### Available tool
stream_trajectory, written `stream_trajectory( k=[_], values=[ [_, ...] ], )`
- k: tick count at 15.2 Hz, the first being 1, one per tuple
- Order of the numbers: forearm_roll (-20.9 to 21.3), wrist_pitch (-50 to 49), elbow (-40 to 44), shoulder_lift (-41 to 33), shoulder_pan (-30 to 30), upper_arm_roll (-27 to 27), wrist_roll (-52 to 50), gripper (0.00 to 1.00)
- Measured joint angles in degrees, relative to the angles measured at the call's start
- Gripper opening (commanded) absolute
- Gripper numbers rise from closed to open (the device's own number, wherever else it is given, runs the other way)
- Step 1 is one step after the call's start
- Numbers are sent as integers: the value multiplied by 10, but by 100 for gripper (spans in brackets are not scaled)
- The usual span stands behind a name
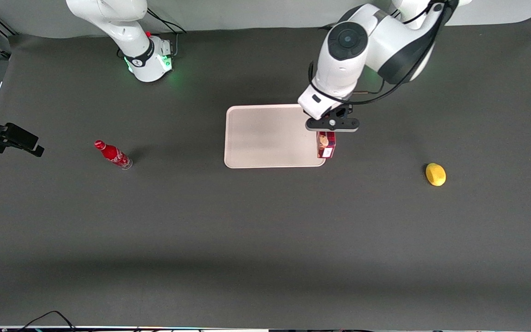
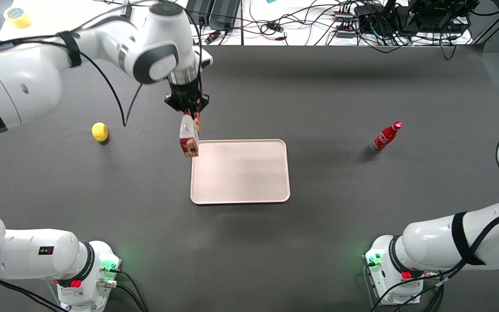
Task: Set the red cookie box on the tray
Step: 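Carry the box with the left gripper over to the pink tray, then lower the box onto the tray and open the left gripper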
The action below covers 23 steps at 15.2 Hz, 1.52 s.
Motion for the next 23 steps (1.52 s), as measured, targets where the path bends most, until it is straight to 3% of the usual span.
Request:
stream_trajectory(
  k=[6, 8, 13, 20, 23],
  values=[
    [12, 182, -146, 7, -7, -21, -35, 0],
    [38, 201, -165, 22, -8, -21, -60, 0],
    [154, 254, -171, 107, -17, -21, -179, 0],
    [227, 289, -168, 187, -18, -20, -240, 0],
    [234, 291, -164, 199, -22, -20, -247, 0]
  ],
)
